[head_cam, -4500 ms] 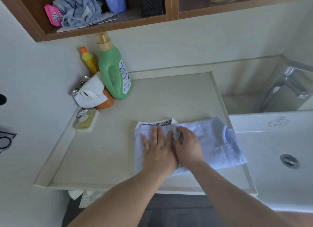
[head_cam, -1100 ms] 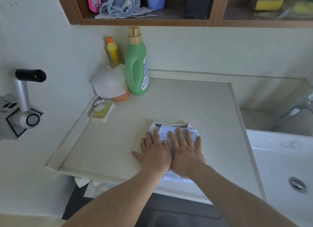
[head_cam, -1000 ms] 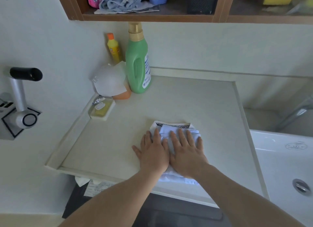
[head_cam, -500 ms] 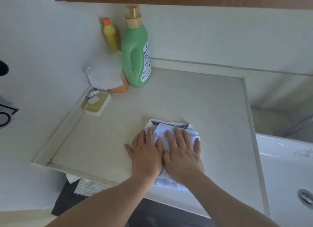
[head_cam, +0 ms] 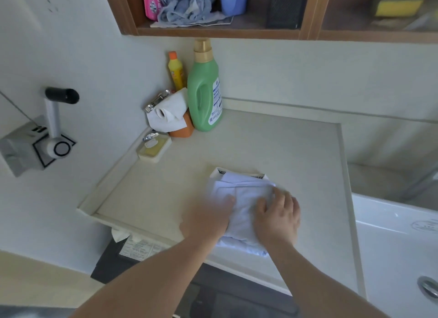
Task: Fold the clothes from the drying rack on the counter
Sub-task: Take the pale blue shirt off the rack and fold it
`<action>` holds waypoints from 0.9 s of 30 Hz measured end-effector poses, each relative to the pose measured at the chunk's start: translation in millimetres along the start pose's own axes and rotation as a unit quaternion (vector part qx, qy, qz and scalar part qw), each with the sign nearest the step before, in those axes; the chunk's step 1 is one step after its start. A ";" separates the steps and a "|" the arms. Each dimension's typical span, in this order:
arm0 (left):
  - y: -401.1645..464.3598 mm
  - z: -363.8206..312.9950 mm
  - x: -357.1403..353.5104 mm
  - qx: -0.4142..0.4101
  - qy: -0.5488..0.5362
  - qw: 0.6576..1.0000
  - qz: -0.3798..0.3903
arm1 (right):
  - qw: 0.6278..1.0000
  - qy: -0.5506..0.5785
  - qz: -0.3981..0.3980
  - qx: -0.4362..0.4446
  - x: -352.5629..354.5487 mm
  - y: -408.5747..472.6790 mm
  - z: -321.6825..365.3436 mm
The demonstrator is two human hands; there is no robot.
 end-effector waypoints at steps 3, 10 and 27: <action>-6.2 8.3 7.6 -0.050 -0.026 0.996 0.070 | 0.999 -0.023 0.040 -0.025 7.9 -11.6 -2.7; -25.2 31.9 35.2 -0.167 -0.230 0.946 0.154 | 0.951 0.238 0.134 -0.144 46.6 -41.2 46.4; -99.9 100.2 102.5 -0.418 -0.348 0.756 0.363 | 0.840 0.514 0.067 -0.162 139.8 -211.4 75.3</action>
Point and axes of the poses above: each hand's wrist, its own y-axis towards the middle knuckle, its own x-axis out of the back of the hand, z = x × y, the point moved 1 cm from there along y, towards the middle knuckle, and after that the axes turned 14 degrees about y, right-handed, at the moved point
